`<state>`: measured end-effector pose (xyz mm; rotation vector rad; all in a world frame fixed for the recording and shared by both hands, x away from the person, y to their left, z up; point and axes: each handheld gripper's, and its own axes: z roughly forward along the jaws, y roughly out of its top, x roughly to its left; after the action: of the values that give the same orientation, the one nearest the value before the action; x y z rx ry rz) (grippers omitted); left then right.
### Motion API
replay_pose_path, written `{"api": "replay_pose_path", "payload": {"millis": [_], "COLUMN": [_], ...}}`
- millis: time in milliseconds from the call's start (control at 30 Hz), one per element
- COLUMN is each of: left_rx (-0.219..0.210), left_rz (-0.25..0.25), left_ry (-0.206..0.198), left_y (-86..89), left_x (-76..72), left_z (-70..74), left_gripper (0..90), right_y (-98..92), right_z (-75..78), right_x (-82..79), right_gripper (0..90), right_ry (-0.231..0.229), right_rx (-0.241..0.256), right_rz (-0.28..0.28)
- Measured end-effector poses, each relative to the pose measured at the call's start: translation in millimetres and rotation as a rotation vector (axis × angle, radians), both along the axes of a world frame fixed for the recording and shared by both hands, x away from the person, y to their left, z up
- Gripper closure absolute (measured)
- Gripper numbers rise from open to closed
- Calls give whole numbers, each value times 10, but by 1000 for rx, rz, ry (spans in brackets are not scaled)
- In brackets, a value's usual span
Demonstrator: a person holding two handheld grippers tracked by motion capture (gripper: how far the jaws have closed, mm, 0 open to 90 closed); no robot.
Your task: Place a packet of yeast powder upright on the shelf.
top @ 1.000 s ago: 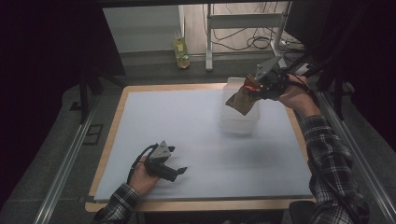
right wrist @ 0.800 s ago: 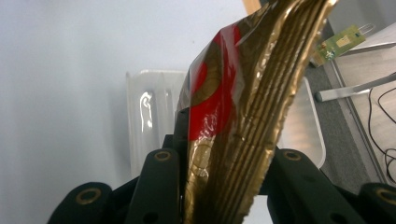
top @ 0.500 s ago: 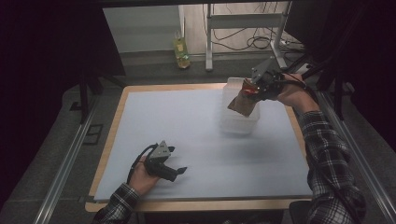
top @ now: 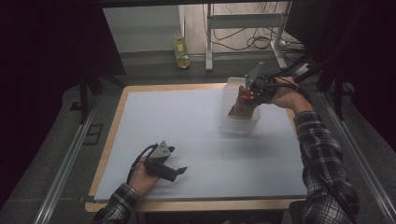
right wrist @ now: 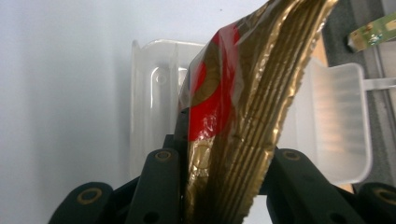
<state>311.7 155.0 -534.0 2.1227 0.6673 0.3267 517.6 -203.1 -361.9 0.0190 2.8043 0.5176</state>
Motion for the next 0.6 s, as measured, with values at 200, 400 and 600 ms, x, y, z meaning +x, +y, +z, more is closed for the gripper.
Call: {"api": "replay_pose_path", "payload": {"millis": [200,400,600], "left_rx": [1,-3,-5], "left_rz": [-2,-4,-2], "left_ry": [-13,-15,-17], "left_y": [9,10,16], "left_x": [1,1,0], "left_z": [-4,-4,0], "left_gripper": [55,51,48], "right_y": [68,91,83], "right_z": [-167,-221,-242], "right_x": [70,87,50], "right_gripper": [718,712,681], "right_ry": [27,33,33], "right_rx": [0,29,59], "right_rz": [-3,-9,-56]}}
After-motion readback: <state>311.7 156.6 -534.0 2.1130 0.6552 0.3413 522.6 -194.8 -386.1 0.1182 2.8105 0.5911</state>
